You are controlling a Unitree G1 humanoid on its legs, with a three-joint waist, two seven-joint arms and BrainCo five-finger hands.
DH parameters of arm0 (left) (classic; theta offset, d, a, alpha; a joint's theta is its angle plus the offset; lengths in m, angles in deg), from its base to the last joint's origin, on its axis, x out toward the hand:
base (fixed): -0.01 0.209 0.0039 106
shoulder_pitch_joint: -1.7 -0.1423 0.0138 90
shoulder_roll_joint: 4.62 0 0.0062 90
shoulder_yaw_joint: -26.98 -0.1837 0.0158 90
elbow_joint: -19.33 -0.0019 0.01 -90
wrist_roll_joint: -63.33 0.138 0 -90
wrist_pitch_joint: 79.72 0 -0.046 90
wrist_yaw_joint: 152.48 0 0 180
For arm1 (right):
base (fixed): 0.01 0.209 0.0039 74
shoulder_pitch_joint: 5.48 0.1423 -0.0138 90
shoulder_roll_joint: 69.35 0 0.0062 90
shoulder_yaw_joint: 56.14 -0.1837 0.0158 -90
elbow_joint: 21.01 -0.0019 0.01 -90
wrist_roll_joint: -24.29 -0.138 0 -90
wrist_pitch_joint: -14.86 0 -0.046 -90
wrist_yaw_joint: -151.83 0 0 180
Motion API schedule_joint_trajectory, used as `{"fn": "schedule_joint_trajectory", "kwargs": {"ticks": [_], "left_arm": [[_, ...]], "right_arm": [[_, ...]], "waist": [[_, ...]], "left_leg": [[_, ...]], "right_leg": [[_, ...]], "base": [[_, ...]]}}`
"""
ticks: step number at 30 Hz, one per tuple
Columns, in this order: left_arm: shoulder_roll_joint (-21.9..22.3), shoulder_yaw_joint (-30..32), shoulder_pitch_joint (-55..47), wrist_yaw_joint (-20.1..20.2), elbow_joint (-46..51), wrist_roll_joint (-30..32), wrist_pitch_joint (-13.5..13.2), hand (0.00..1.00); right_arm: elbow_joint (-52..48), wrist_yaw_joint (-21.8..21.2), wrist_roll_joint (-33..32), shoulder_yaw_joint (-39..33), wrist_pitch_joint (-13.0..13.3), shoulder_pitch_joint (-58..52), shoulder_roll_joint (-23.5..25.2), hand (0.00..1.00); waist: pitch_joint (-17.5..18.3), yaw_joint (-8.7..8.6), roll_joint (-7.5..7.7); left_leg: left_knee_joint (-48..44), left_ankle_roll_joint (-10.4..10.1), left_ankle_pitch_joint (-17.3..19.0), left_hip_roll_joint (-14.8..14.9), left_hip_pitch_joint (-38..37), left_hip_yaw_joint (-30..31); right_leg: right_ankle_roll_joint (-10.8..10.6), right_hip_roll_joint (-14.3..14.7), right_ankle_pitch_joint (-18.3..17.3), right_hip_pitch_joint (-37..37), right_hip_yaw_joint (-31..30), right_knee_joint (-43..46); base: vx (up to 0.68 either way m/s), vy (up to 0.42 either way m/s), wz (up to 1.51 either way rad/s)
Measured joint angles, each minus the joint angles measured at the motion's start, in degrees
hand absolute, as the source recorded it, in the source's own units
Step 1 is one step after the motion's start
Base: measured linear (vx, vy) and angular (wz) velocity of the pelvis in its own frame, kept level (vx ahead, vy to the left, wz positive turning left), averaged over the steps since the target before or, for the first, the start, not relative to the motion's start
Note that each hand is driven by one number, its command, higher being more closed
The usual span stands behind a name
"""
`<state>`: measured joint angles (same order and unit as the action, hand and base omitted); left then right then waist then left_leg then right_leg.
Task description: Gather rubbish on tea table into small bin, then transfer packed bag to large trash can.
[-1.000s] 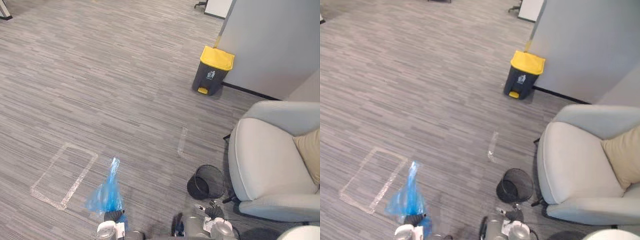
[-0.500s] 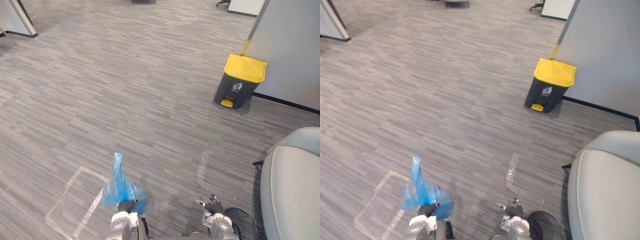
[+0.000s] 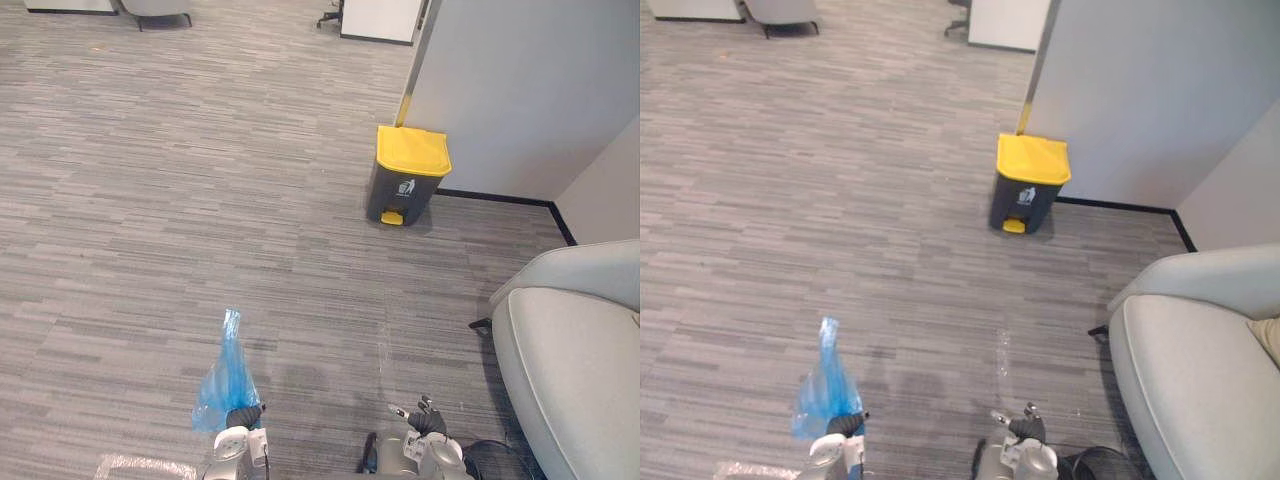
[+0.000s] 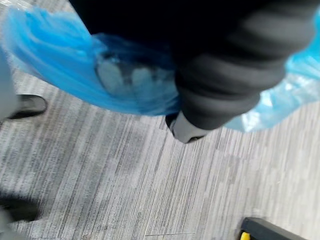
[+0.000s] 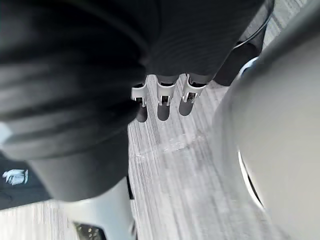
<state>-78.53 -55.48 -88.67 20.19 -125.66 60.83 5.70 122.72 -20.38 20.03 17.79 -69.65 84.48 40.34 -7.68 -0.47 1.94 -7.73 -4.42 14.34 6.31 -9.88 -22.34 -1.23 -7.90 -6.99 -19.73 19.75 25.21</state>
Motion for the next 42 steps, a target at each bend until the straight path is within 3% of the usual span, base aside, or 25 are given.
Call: {"fn": "schedule_joint_trajectory", "kwargs": {"ticks": [1, 2, 5, 7, 9, 12, 13, 15, 17, 18, 19, 20, 21, 24, 26, 28, 31, 32, 33, 34, 35, 38, 39, 40, 42], "left_arm": [[-0.1, -0.4, 0.5, 0.1, -1.0, 0.0, 0.1, 1.00], [0.6, -0.1, 0.3, 0.3, -1.3, 0.1, 0.1, 1.00], [1.6, 0.4, 0.7, 0.4, -1.2, 0.1, 0.1, 1.00], [2.6, 0.5, 0.5, 1.1, 0.1, 0.1, -0.1, 1.00], [3.0, 0.9, 0.2, 1.7, 1.2, 0.0, -0.1, 1.00], [3.1, 2.3, -0.6, 1.8, 2.8, 0.0, -0.2, 1.00], [3.2, 2.6, -0.6, 1.8, 2.9, 0.0, -0.2, 1.00], [3.2, 2.5, -0.3, 1.6, 3.0, 0.0, -0.2, 1.00], [3.2, 1.7, -0.6, 1.4, 2.6, 0.0, -0.2, 1.00], [2.7, 1.8, -1.0, 1.1, 2.5, 0.0, -0.1, 1.00], [2.3, 1.8, -0.9, 0.9, 2.4, 0.0, -0.1, 1.00], [2.4, 2.0, -1.0, 0.9, 2.5, 0.0, -0.1, 1.00], [2.5, 2.0, -0.9, 0.9, 2.4, 0.0, -0.1, 1.00], [2.5, 1.9, -1.1, 0.6, 1.9, 0.0, 0.0, 1.00], [2.3, 1.9, -1.1, -0.2, 1.2, 0.0, 0.2, 1.00], [2.3, 1.6, -0.6, -0.2, 0.7, -0.1, 0.2, 1.00], [1.8, 1.1, -0.3, -0.2, -0.4, 0.0, 0.1, 1.00], [1.5, 0.7, -0.3, -0.2, -0.7, 0.0, 0.1, 1.00], [0.4, -0.3, -0.3, -0.1, -2.1, 0.0, 0.0, 1.00], [1.2, -0.2, -0.5, -0.1, -3.0, 0.0, 0.2, 1.00], [1.9, 0.0, -0.7, -0.1, -3.0, 0.0, 0.2, 1.00], [3.1, 1.7, -0.5, 0.0, -2.4, 0.1, 0.1, 1.00], [3.1, 2.1, -0.4, 0.0, -2.2, 0.1, 0.1, 1.00], [3.1, 2.3, -0.7, 0.3, -1.4, 0.0, 0.0, 1.00], [3.1, 2.6, -0.8, 0.3, 0.4, 0.0, 0.0, 1.00]], "right_arm": [[1.1, -0.1, 0.3, -1.0, 0.0, 0.3, -0.3, 0.00], [1.5, 0.0, 1.2, -2.1, -0.1, 1.1, -1.0, 0.00], [1.5, 0.0, 1.9, -3.7, -0.3, 1.0, -0.9, 0.00], [1.2, -0.1, 1.9, -2.6, -0.3, 0.4, -0.9, 0.00], [1.2, -0.1, 1.8, -0.6, -0.4, 0.3, -0.4, 0.00], [1.4, 0.0, 1.7, -0.6, -0.6, 0.5, 0.7, 0.00], [1.4, 0.1, 1.7, -0.7, -0.8, 0.4, 0.7, 0.00], [1.4, 0.4, 1.8, -0.7, -0.9, 0.2, 0.7, 0.00], [1.5, 0.7, 1.9, -0.7, -0.9, -0.9, 0.2, 0.00], [2.5, 0.7, 1.9, -0.1, -1.2, -1.1, 0.0, 0.00], [2.5, 0.7, 1.9, 0.3, -1.3, -1.2, 0.2, 0.00], [2.5, 0.7, 1.9, 0.4, -1.4, -1.2, 0.3, 0.00], [2.3, 0.7, 2.0, 0.6, -1.4, -1.1, 0.5, 0.00], [1.7, 0.6, 2.1, 1.0, -1.4, -1.3, 0.2, 0.00], [1.2, 0.6, 2.2, 0.8, -1.4, -1.3, 0.0, 0.00], [1.1, 0.6, 2.4, 0.5, -1.3, -0.8, -0.1, 0.00], [1.1, 0.6, 4.3, 0.5, -1.2, 0.3, -0.2, 0.00], [1.2, 0.6, 4.3, 0.5, -1.0, 0.4, -0.2, 0.00], [1.6, 0.4, 4.2, 0.3, -0.9, 0.4, -0.4, 0.00], [2.1, 0.3, 4.5, -0.6, -0.8, 1.1, -1.6, 0.00], [2.3, 0.3, 4.5, -1.2, -0.8, 1.5, -1.7, 0.00], [2.3, 0.5, 4.3, -1.7, -1.1, 1.1, -2.5, 0.00], [2.3, 0.5, 4.3, -1.4, -1.5, 1.0, -2.4, 0.00], [2.3, 0.6, 4.3, -0.4, -1.6, 0.9, -2.1, 0.00], [2.5, 0.7, 4.3, 0.6, -1.6, 0.9, -1.6, 0.00]], "waist": [[-0.4, -0.05, -0.45], [-0.5, 0.46, -2.08], [-0.8, 0.02, -3.04], [-1.0, 0.15, -3.00], [-1.2, 0.88, -2.58], [-1.5, 1.60, -1.76], [-1.6, 2.62, -1.64], [-1.7, 2.76, -1.47], [-0.6, 2.79, -2.61], [0.5, 3.01, -1.94], [1.3, 2.74, -0.07], [1.8, 3.22, 0.68], [1.8, 3.89, 0.69], [0.7, 3.43, -0.31], [0.7, 2.82, -0.21], [0.5, 2.43, -0.65], [0.1, 1.58, -1.23], [0.1, 1.36, -1.09], [-0.2, 0.69, 0.25], [0.0, 0.85, -2.25], [0.1, 0.87, -2.94], [-0.4, 0.80, -4.49], [-0.6, 0.86, -4.27], [-1.3, 1.06, -3.48], [-2.1, 1.55, -2.49]], "left_leg": [[0.4, -0.5, 0.2, 0.2, -2.0, 1.9], [-0.6, -2.0, -0.7, 1.6, -2.2, 3.7], [-11.3, -3.3, -1.5, 4.2, -0.6, 7.7], [-31.2, -6.3, -6.1, 6.9, 6.8, 12.5], [-44.1, -4.4, -3.0, 8.4, 13.5, 11.9], [-39.1, -1.6, 0.6, 7.8, 19.2, 10.0], [-33.6, -1.3, 1.0, 7.1, 20.5, 10.4], [-21.9, -1.2, 0.2, 4.2, 22.8, 12.9], [-12.6, -2.1, -6.7, 2.3, 22.7, 16.8], [-13.3, -0.4, -5.7, 0.5, 22.3, 15.5], [-13.4, 0.1, -3.7, -0.9, 21.5, 13.3], [-13.5, 0.7, -2.6, -1.5, 20.9, 11.8], [-13.4, 0.8, -1.8, -1.8, 19.7, 10.2], [-12.0, 3.1, 1.3, -2.4, 12.9, 6.7], [-8.9, 3.4, 1.9, -3.0, 7.5, 6.7], [-4.7, 3.3, 1.8, -2.8, 2.6, 6.8], [-1.4, 3.3, 1.8, -1.5, -2.2, 7.4], [-1.0, 3.3, 1.8, -1.7, -2.8, 7.8], [-0.6, 3.1, 2.0, -2.9, -4.8, 10.2], [-1.2, 2.2, 1.9, -1.0, -5.2, 12.1], [-2.7, 1.3, 1.3, -0.5, -4.5, 13.0], [-19.8, -2.8, -2.1, 1.9, 2.0, 15.5], [-26.9, -3.8, -5.0, 2.7, 5.1, 16.0], [-36.9, -4.6, -5.4, 4.2, 8.8, 16.3], [-42.2, -2.7, -1.4, 4.9, 12.8, 13.6]], "right_leg": [[6.2, 1.3, 2.5, 1.7, 0.2, -1.8], [7.0, 2.5, 1.0, 2.6, 0.3, -1.5], [7.4, 4.1, -3.3, 6.4, 0.8, -1.1], [7.4, 5.8, -4.7, 12.0, 0.2, -4.7], [7.4, 7.1, -5.0, 17.3, -2.5, -8.7], [7.0, 7.0, -5.1, 21.9, -7.3, -11.7], [6.4, 6.6, -5.3, 22.6, -9.3, -12.1], [4.1, 5.0, -6.2, 24.7, -12.0, -13.3], [0.5, 4.4, -8.3, 25.3, -14.6, -13.2], [-0.4, 2.7, -9.3, 25.7, -16.9, -13.5], [-1.1, 0.6, -9.6, 25.6, -18.1, -12.8], [-1.3, -0.5, -9.5, 24.9, -19.4, -11.1], [-1.7, -1.2, -9.2, 23.2, -20.8, -7.1], [-7.5, -2.4, -5.3, 13.0, -22.6, 17.8], [-6.5, -2.7, -6.0, 8.2, -19.3, 28.2], [-4.3, -2.4, -8.3, 4.2, -13.9, 29.1], [-1.9, -1.0, -8.9, 0.5, -7.5, 15.8], [-1.5, -0.4, -7.6, 0.4, -7.3, 12.0], [2.4, 0.6, -1.9, 1.5, -8.2, 3.9], [2.7, 1.5, -2.0, 2.5, -7.3, 4.3], [2.8, 2.1, -2.8, 2.9, -7.2, 4.0], [3.7, 3.5, -5.9, 7.4, -5.8, 0.7], [4.0, 3.9, -6.2, 9.7, -6.0, -1.1], [4.4, 4.7, -6.4, 14.1, -6.2, -4.3], [4.5, 4.9, -6.5, 19.4, -7.3, -8.0]], "base": [[0.53, -0.142, -0.12], [0.53, -0.158, -0.17], [0.45, -0.190, -0.08], [0.44, -0.121, -0.17], [0.34, -0.016, -0.60], [0.35, 0.092, -0.87], [0.31, 0.177, -0.89], [0.32, 0.264, -0.72], [0.31, 0.343, -0.67], [0.38, 0.341, -0.62], [0.49, 0.380, -0.60], [0.41, 0.292, -0.65], [0.39, 0.308, -0.69], [0.38, 0.248, -0.49], [0.39, 0.111, -0.08], [0.41, 0.014, 0.11], [0.39, -0.077, 0.20], [0.55, -0.200, 0.41], [0.56, -0.199, 0.19], [0.56, -0.200, 0.13], [0.45, -0.177, -0.07], [0.38, -0.179, 0.05], [0.47, -0.166, -0.04], [0.44, -0.116, -0.14], [0.37, -0.061, -0.30]]}}
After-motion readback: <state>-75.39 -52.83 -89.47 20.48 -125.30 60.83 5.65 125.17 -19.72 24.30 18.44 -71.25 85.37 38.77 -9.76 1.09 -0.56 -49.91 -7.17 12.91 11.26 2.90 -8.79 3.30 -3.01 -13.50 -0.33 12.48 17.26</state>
